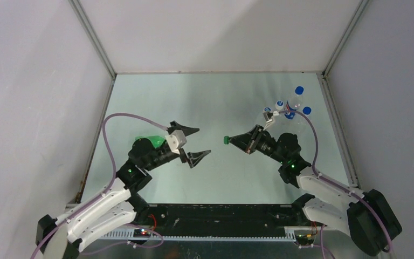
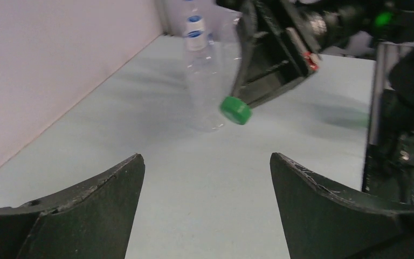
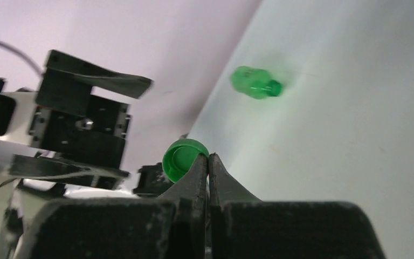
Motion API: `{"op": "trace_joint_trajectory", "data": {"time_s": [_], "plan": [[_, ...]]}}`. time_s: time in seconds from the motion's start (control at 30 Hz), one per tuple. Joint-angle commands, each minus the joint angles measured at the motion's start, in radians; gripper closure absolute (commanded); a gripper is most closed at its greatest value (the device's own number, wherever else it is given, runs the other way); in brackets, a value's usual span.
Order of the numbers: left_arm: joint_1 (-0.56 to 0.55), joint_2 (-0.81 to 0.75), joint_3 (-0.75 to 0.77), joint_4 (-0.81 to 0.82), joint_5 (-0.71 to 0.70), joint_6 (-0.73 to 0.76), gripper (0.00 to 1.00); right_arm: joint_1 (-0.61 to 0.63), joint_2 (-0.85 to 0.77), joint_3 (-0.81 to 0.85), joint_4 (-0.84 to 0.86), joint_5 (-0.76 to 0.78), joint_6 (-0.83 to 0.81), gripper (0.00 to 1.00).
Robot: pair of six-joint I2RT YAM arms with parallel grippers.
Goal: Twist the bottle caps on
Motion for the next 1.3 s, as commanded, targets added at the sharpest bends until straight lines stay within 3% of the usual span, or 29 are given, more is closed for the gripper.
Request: {"op": "trace_joint_trajectory", "data": {"time_s": [0.0, 0.1, 0.27, 0.5, 0.87, 1.1, 1.17, 1.27], "plan": [[-0.047, 0.04, 0.048, 0.113, 0.189, 0.118, 0.07, 0.022, 0.056, 0.082, 0.299, -0.191, 0.05, 1.0], [-0.063, 0.07, 0.064, 0.13, 0.259, 0.148, 0.11, 0.042, 0.076, 0.111, 0.34, -0.241, 0.043, 1.0], [-0.07, 0.114, 0.122, 0.105, 0.322, 0.159, 0.27, 0.068, 0.095, 0.15, 0.347, -0.307, 0.025, 1.0], [-0.075, 0.125, 0.132, 0.153, 0.357, 0.124, 0.32, 0.088, 0.112, 0.171, 0.365, -0.364, 0.015, 1.0], [-0.085, 0.143, 0.147, 0.131, 0.388, 0.113, 0.52, 0.104, 0.131, 0.184, 0.375, -0.369, 0.013, 1.0], [-0.087, 0.143, 0.185, 0.045, 0.37, 0.129, 0.72, 0.107, 0.121, 0.184, 0.292, -0.346, -0.037, 0.99], [-0.086, 0.139, 0.198, -0.005, 0.346, 0.137, 0.74, 0.108, 0.1, 0.184, 0.205, -0.324, -0.082, 0.89], [-0.087, 0.13, 0.212, -0.083, 0.281, 0.143, 0.75, 0.096, 0.04, 0.184, 0.057, -0.24, -0.152, 0.59]]}}
